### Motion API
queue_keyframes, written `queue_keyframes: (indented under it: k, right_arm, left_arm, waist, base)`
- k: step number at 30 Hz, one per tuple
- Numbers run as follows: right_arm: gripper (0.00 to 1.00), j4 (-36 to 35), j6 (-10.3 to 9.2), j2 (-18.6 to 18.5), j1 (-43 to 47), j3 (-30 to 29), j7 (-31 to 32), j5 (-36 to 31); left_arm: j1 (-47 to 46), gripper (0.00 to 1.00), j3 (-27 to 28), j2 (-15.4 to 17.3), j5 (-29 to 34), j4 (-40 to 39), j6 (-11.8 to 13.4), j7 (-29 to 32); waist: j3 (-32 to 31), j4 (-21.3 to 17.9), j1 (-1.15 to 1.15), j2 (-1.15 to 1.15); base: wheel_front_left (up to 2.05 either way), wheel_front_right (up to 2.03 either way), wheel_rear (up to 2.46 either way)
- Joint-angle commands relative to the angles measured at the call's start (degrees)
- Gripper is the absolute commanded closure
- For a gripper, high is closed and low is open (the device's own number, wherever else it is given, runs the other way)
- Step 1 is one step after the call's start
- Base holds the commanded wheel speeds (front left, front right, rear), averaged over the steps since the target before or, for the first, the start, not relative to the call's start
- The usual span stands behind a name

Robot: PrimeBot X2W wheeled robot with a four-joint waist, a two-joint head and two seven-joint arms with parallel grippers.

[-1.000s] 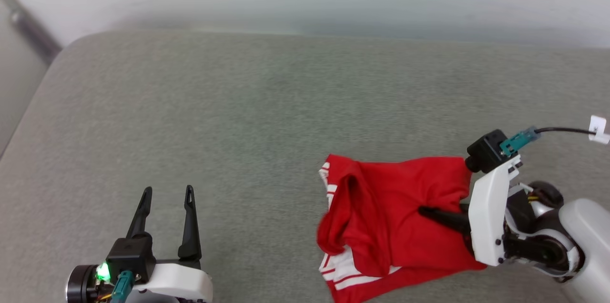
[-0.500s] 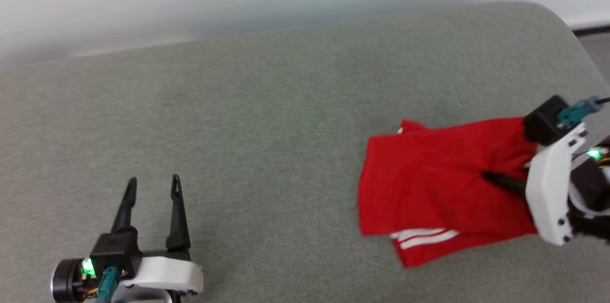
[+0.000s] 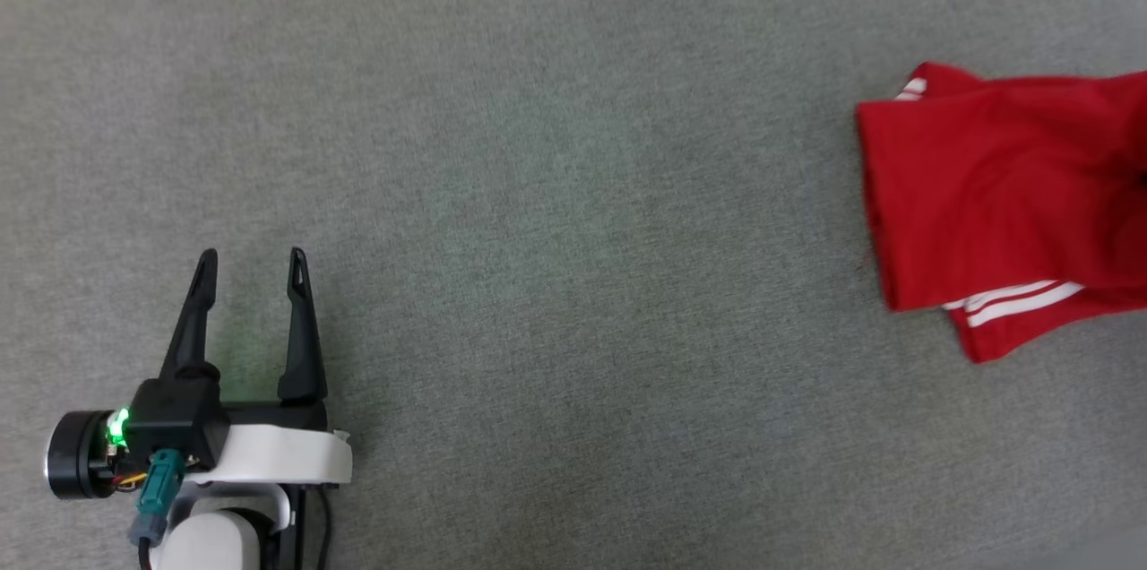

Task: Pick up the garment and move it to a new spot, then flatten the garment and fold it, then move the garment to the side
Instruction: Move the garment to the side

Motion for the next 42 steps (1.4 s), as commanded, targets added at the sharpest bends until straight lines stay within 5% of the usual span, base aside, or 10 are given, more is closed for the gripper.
queue_keyframes:
  k: [1,9,16,17,18,23,28,37,42]
  right_arm:
    - [1.0,1.4,-0.05,-0.1,-1.4,-0.7,-0.7,-1.5]
    - [1.0,11.6,-0.05,1.1,-6.1,-6.8,-4.3,-9.6]
    - [1.0,17.6,-0.05,5.8,-7.6,-11.6,-6.6,-13.9]
    - [0.69,18.5,-0.05,6.6,-7.6,-12.2,-6.6,-14.7]
    - [0.0,19.1,-0.05,7.2,-7.5,-12.9,-7.0,-15.5]
    - [0.0,19.9,-0.05,8.1,-6.5,-16.1,-10.1,-20.2]
    - [0.0,18.0,-0.05,10.6,-6.7,-23.2,-21.4,-26.9]
    - [0.0,9.0,-0.05,22.5,-0.9,-33.3,-43.9,-35.1]
    - [0.0,2.4,-0.04,30.2,4.9,-33.3,-49.1,-35.4]
  left_arm:
    - [-0.9,0.0,0.0,0.4,0.2,-0.4,-0.3,-0.1]
    - [-3.1,0.0,1.0,1.1,0.2,-2.5,-1.0,-0.1]
    - [-3.8,0.0,1.2,0.9,0.6,-2.3,-0.8,-0.1]
    - [-3.7,0.0,1.2,0.8,0.6,-2.2,-0.7,-0.1]
    - [-3.4,0.0,1.2,0.7,0.5,-2.1,-0.6,-0.1]
    - [-1.8,0.0,0.9,0.1,0.2,-1.3,-0.1,-0.1]
    - [0.5,0.0,0.9,-0.8,-0.4,-0.8,0.6,-0.1]
    - [4.7,0.0,-0.4,-1.6,-0.8,0.1,1.7,-0.1]
    - [6.2,0.0,-0.8,-1.8,-0.7,0.6,2.0,-0.1]
  waist:
    - [2.6,0.4,-0.01,0.0]
    - [7.8,1.2,-0.01,0.0]
    - [7.7,0.9,-0.01,0.0]
    - [7.3,0.9,-0.01,0.0]
    - [6.7,0.9,-0.01,0.0]
    - [2.5,1.4,-0.01,0.0]
    - [-2.3,2.6,-0.01,0.0]
    - [-10.5,6.4,-0.01,0.0]
    - [-13.4,8.6,-0.01,0.0]
  base:
    - [0.0,0.0,0.0]
    - [0.0,0.0,0.0]
    - [0.0,0.0,0.0]
    - [0.0,0.0,0.0]
    - [0.0,0.0,0.0]
    - [0.0,0.0,0.0]
    - [0.0,0.0,0.0]
    - [0.0,0.0,0.0]
    - [0.0,0.0,0.0]
